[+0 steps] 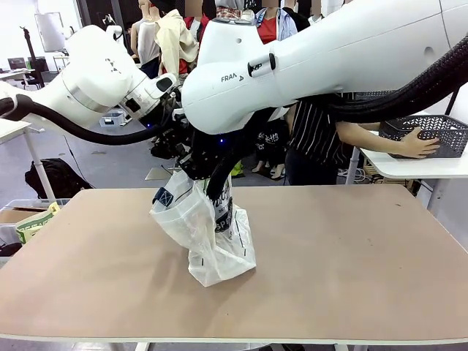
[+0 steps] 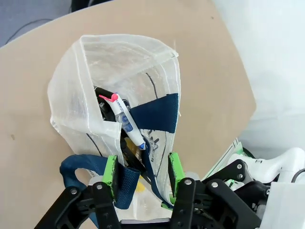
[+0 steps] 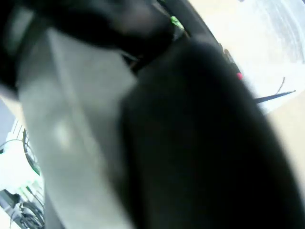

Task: Transfer purchased items from the store into the shopping bag.
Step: Move the Reusable shopping bag to the right side of the table.

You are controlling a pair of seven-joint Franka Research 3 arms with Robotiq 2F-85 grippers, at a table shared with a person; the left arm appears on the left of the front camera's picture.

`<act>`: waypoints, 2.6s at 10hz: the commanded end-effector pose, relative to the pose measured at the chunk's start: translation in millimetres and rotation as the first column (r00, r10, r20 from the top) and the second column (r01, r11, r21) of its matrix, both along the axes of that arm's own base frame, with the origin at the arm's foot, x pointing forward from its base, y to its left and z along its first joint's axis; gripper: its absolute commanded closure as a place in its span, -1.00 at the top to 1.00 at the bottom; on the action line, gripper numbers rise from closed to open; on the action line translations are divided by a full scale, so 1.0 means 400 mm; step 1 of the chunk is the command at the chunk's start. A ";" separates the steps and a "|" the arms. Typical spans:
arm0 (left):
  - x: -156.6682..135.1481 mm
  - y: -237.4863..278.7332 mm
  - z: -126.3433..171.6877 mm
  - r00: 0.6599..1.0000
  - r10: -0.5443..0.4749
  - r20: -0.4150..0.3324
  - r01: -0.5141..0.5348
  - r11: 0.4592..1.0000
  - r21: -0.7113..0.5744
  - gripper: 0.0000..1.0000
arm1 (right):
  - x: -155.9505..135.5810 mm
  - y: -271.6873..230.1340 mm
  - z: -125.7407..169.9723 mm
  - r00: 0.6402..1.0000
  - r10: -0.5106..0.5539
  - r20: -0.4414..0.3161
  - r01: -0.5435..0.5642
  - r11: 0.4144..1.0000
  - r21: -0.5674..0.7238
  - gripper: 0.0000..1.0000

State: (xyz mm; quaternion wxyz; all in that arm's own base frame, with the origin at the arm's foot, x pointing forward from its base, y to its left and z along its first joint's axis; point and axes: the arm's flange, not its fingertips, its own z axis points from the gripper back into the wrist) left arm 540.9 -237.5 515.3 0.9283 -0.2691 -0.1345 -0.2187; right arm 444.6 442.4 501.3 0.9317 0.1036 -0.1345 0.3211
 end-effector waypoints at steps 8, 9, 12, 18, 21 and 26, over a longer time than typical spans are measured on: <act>0.055 0.027 -0.013 0.984 -0.169 -0.055 0.157 0.973 -0.171 0.08 | 0.017 0.015 0.007 0.993 0.105 -0.056 -0.103 0.994 0.024 -1.00; 0.059 0.030 -0.013 0.985 -0.164 -0.055 0.153 0.973 -0.173 0.08 | 0.016 0.019 0.006 0.992 0.110 -0.057 -0.109 0.994 0.025 -1.00; 0.067 0.015 -0.015 0.983 -0.173 -0.057 0.162 0.972 -0.168 0.08 | 0.013 0.025 0.005 0.991 0.121 -0.052 -0.120 0.992 0.027 -1.00; 0.075 -0.006 -0.030 0.992 -0.121 -0.035 0.117 0.987 -0.109 0.08 | 0.019 0.038 0.001 0.994 0.095 -0.057 -0.095 0.996 0.002 -1.00; 0.077 -0.006 -0.035 0.994 -0.101 -0.042 0.096 0.989 -0.110 0.08 | 0.017 0.040 0.004 0.995 0.089 -0.055 -0.090 0.996 -0.004 -1.00; 0.087 -0.017 -0.045 0.996 -0.077 -0.051 0.073 0.994 -0.080 0.08 | 0.015 0.037 0.007 0.995 0.083 -0.052 -0.084 0.996 -0.005 -1.00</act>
